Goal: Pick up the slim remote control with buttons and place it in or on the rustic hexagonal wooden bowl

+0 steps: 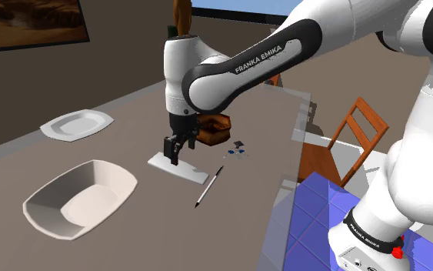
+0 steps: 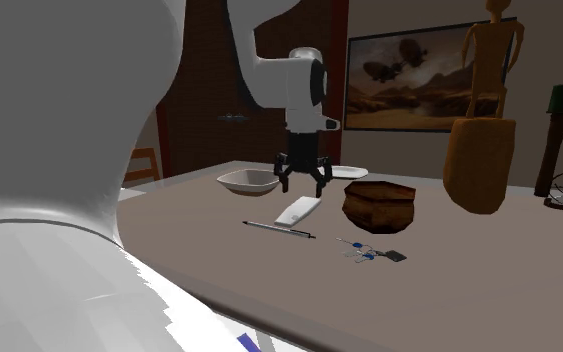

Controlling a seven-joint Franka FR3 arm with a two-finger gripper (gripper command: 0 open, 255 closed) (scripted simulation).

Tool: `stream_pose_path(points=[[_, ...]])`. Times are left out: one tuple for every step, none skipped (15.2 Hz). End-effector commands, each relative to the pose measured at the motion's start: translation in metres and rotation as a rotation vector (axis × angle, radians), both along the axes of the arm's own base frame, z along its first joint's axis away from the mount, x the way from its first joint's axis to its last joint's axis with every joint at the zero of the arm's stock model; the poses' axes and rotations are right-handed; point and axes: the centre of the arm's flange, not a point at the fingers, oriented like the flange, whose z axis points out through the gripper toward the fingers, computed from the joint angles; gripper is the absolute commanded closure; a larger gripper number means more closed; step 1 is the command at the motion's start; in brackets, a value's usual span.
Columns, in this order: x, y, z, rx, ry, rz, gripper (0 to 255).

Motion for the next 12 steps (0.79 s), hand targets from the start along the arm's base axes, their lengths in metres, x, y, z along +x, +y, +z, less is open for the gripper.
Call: stream_pose_path(points=[[0.003, 0.014, -0.011, -0.003, -0.001, 0.015, 0], [0.003, 0.014, -0.016, -0.003, -0.001, 0.015, 0], [0.003, 0.014, -0.022, -0.003, -0.001, 0.015, 0], [0.003, 0.014, -0.027, -0.003, -0.001, 0.015, 0], [0.003, 0.014, -0.032, -0.003, -0.001, 0.015, 0], [0.003, 0.014, -0.038, -0.003, -0.001, 0.015, 0], [0.003, 0.014, -0.043, -0.003, -0.001, 0.015, 0], [0.003, 0.014, -0.051, -0.003, -0.001, 0.015, 0], [0.003, 0.014, -0.051, -0.003, -0.001, 0.015, 0], [0.003, 0.014, -0.051, -0.003, -0.001, 0.015, 0], [0.003, 0.014, -0.051, -0.003, -0.001, 0.015, 0], [0.003, 0.014, -0.051, -0.003, -0.001, 0.015, 0]])
